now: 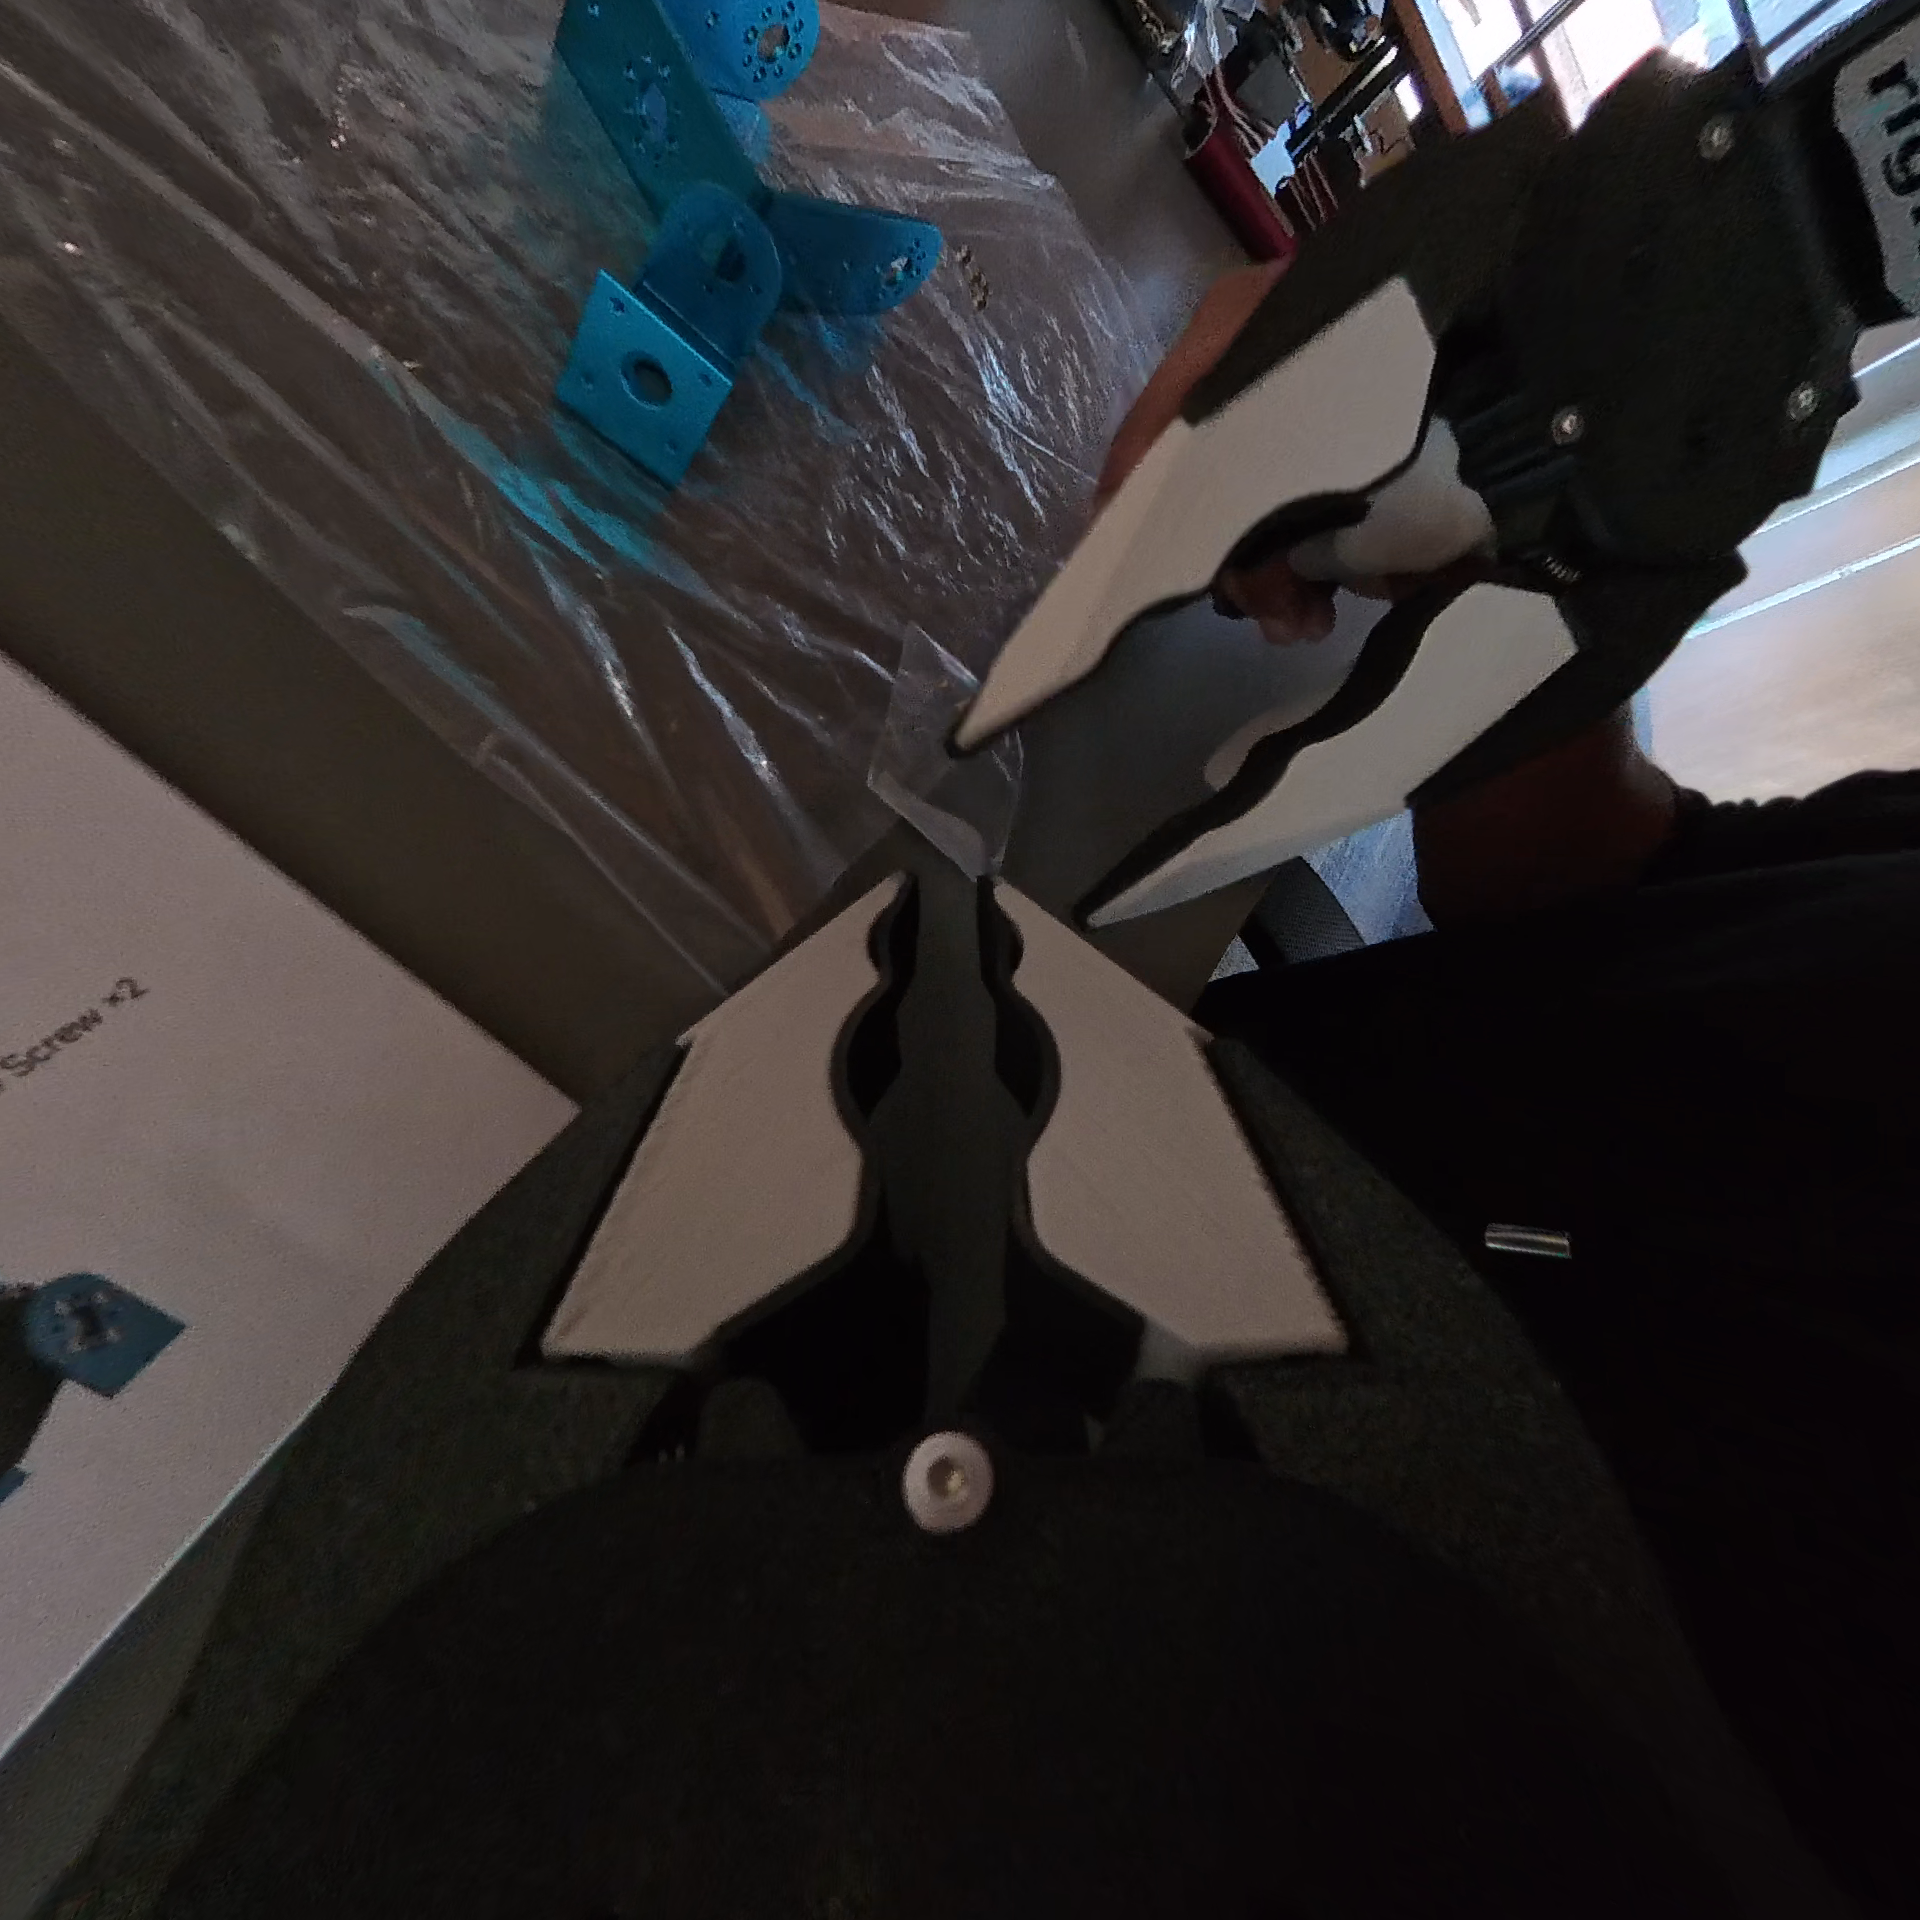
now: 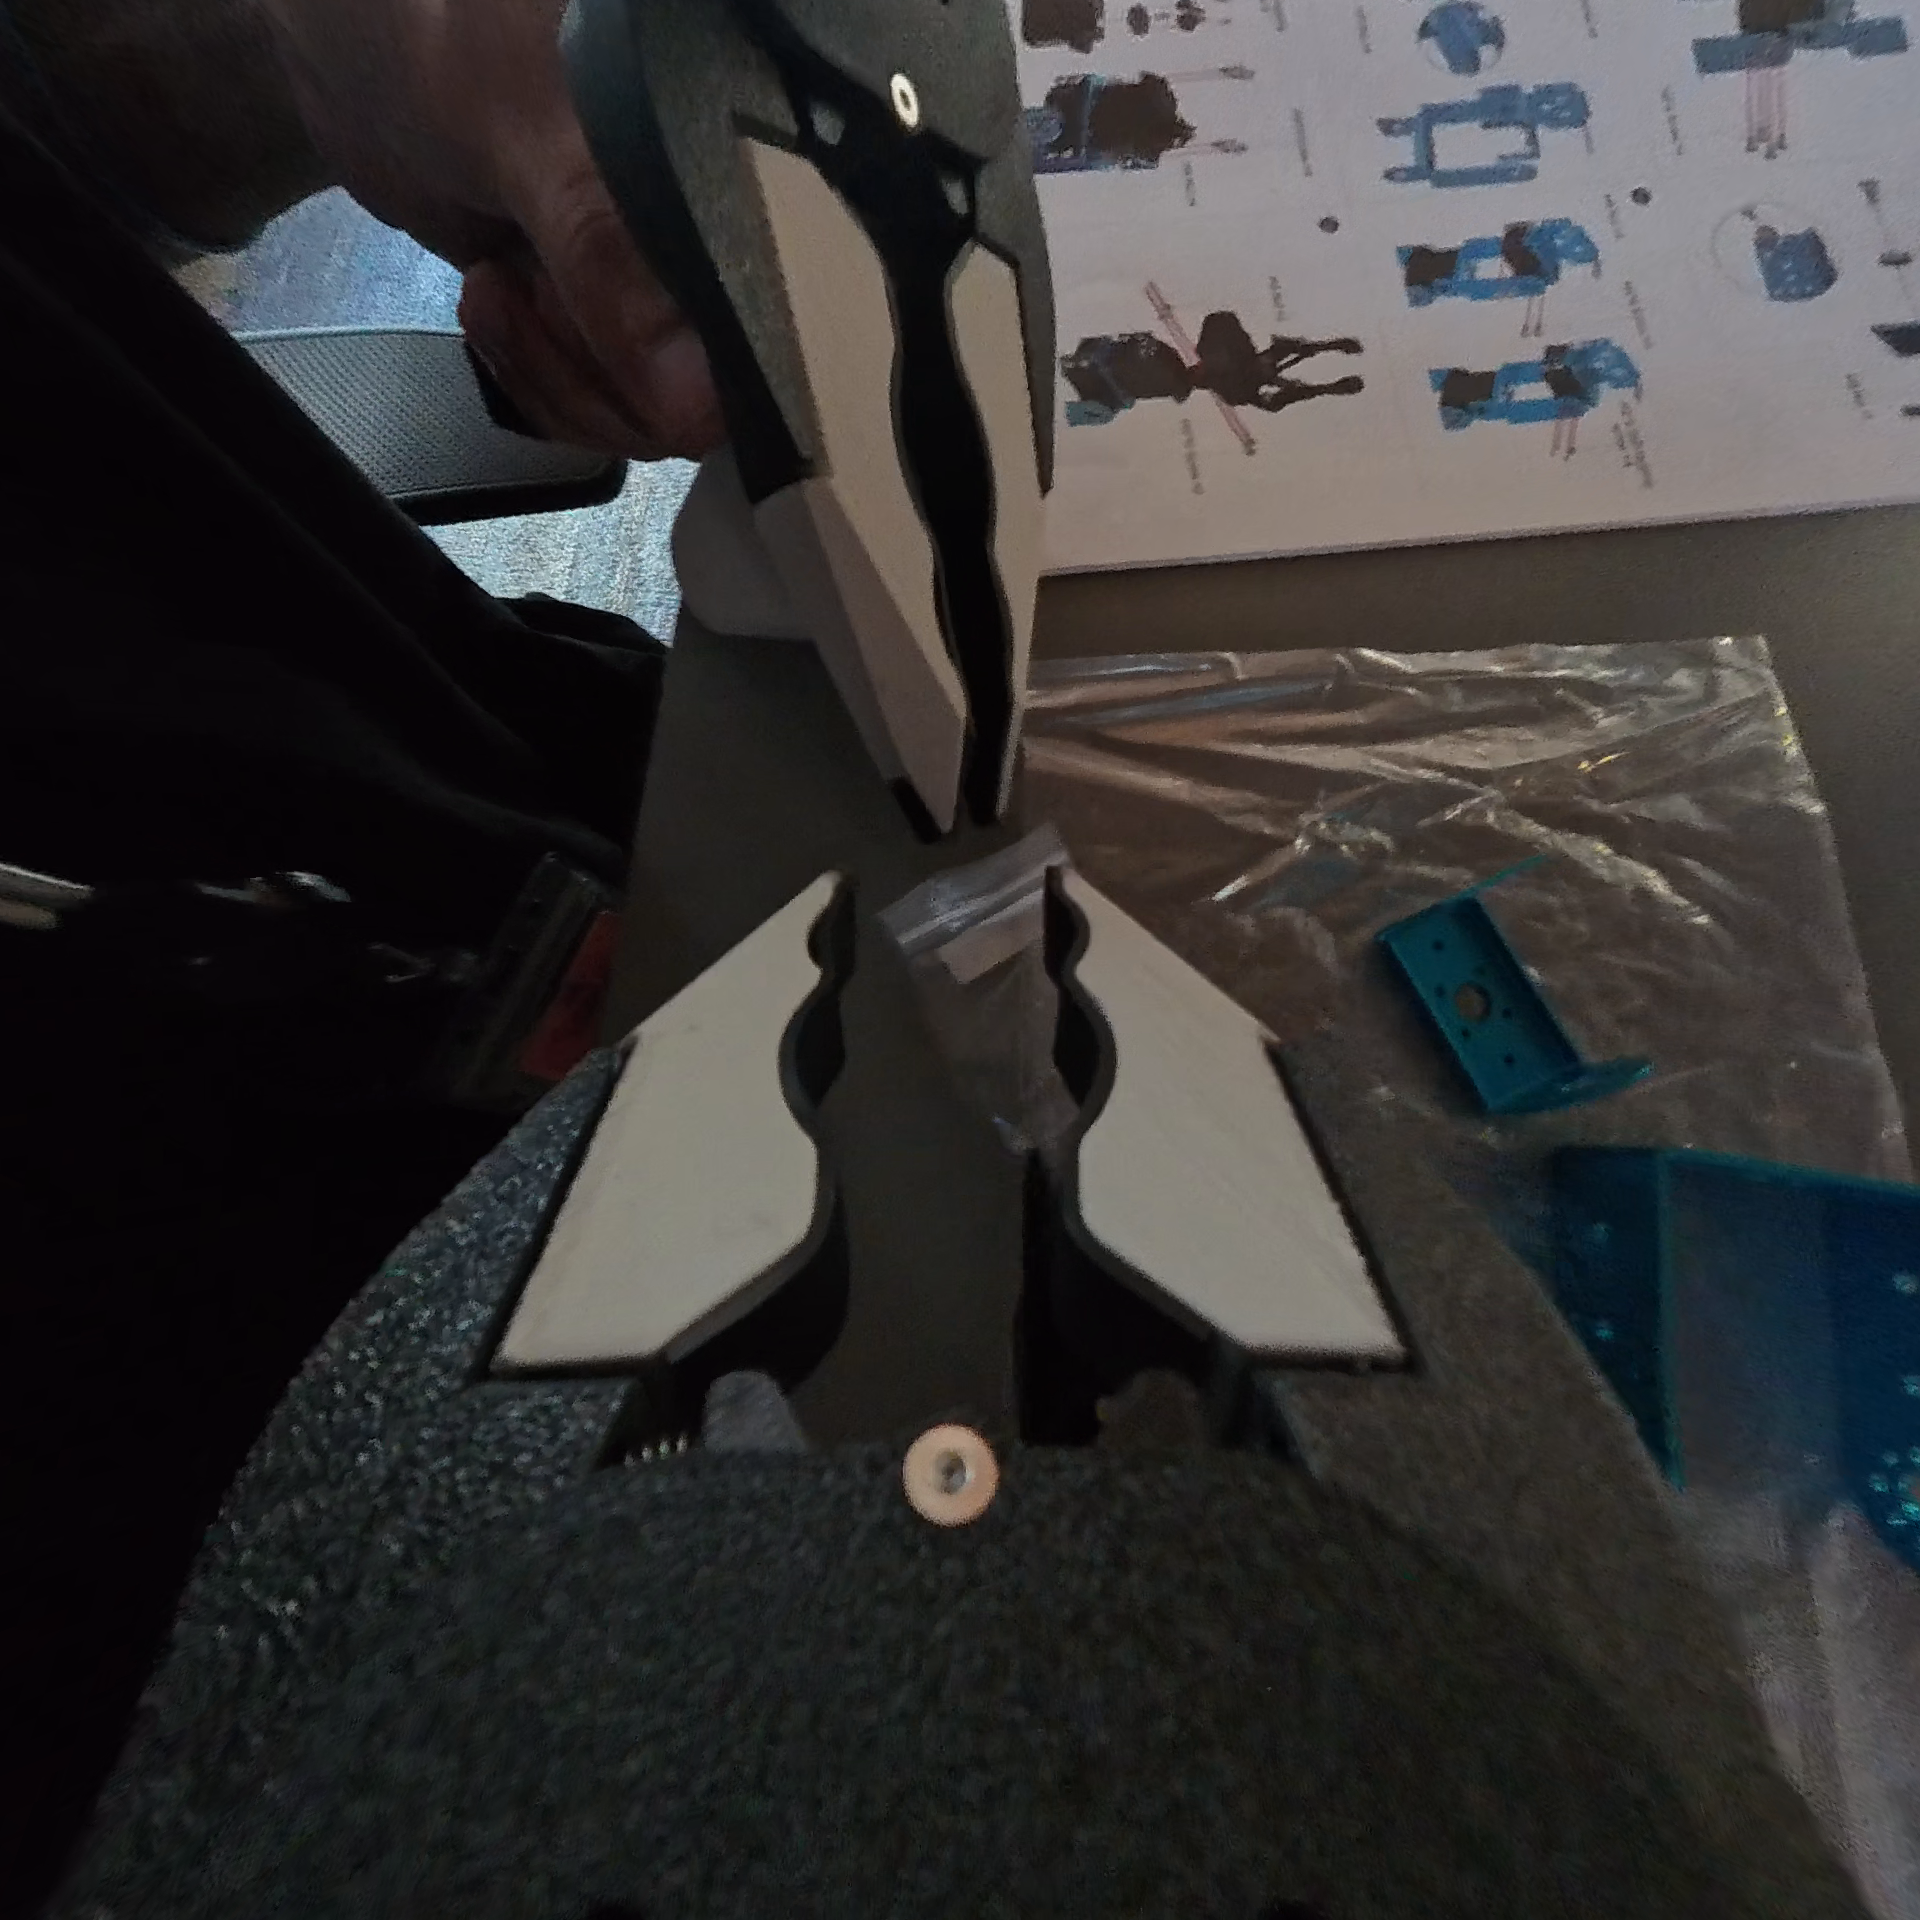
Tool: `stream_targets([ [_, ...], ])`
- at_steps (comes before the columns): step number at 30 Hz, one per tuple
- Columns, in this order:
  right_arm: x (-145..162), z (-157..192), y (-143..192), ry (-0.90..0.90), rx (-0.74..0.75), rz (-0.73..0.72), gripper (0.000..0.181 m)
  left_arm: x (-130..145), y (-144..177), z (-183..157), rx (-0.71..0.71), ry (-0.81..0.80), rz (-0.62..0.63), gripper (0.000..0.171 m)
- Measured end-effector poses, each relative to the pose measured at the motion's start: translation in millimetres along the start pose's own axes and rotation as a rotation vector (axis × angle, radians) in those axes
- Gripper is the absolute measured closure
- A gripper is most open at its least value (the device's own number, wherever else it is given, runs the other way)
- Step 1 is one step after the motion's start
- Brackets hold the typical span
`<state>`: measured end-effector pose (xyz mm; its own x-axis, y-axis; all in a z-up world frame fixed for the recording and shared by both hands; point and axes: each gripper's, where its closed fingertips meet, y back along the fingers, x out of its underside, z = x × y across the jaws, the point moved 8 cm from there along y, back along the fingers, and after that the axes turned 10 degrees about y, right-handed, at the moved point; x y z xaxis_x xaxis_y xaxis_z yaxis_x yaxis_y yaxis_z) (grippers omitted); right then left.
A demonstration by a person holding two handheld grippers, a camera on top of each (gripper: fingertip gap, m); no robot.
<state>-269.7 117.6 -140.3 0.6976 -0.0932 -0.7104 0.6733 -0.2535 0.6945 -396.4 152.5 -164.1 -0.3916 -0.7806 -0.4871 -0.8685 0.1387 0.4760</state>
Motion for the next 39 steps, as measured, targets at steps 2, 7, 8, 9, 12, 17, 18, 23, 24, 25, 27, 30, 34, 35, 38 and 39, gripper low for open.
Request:
stream_targets([
  [2,2,6,-1,-0.033,-0.027,0.018,0.148,0,1,-1,0.011,0.002,-0.009,0.162],
  [7,8,10,-4,-0.076,-0.038,0.017,0.146,-1,-4,-1,0.009,0.002,0.003,0.162],
  [8,9,9,-5,-0.083,-0.040,0.021,0.146,-1,-5,0,-0.005,-0.002,0.008,0.162],
  [9,12,10,-6,-0.086,-0.042,0.033,0.146,-1,-6,0,-0.015,-0.007,0.011,0.163],
  [12,15,9,-8,-0.099,-0.047,0.046,0.146,0,-7,0,-0.015,-0.010,0.020,0.163],
  [17,16,9,-8,-0.106,-0.051,0.040,0.145,-1,-9,-2,-0.020,0.000,0.015,0.163],
  [18,16,9,-8,-0.103,-0.049,0.041,0.144,-1,-9,-2,-0.031,0.006,0.016,0.163],
  [23,17,9,-8,-0.110,-0.053,0.030,0.145,-1,-9,-4,-0.043,0.037,0.005,0.163],
  [24,17,9,-8,-0.112,-0.055,0.027,0.145,-1,-8,-4,-0.049,0.043,0.001,0.163],
  [25,17,9,-8,-0.113,-0.057,0.025,0.145,-1,-7,-4,-0.049,0.044,-0.004,0.163],
  [27,17,9,-8,-0.111,-0.059,0.025,0.144,0,-6,-3,-0.058,0.048,-0.003,0.163],
  [30,17,9,-8,-0.106,-0.058,0.029,0.144,0,-7,-3,-0.059,0.050,-0.002,0.164],
  [34,17,10,-8,-0.106,-0.058,0.026,0.143,0,-11,-4,-0.061,0.059,0.009,0.163],
  [35,17,10,-8,-0.106,-0.057,0.026,0.143,-1,-11,-4,-0.063,0.063,0.009,0.163],
  [38,17,10,-8,-0.106,-0.057,0.023,0.143,-1,-10,-4,-0.073,0.073,0.005,0.164],
  [39,18,10,-8,-0.107,-0.058,0.019,0.143,-1,-9,-4,-0.076,0.075,0.005,0.163],
])
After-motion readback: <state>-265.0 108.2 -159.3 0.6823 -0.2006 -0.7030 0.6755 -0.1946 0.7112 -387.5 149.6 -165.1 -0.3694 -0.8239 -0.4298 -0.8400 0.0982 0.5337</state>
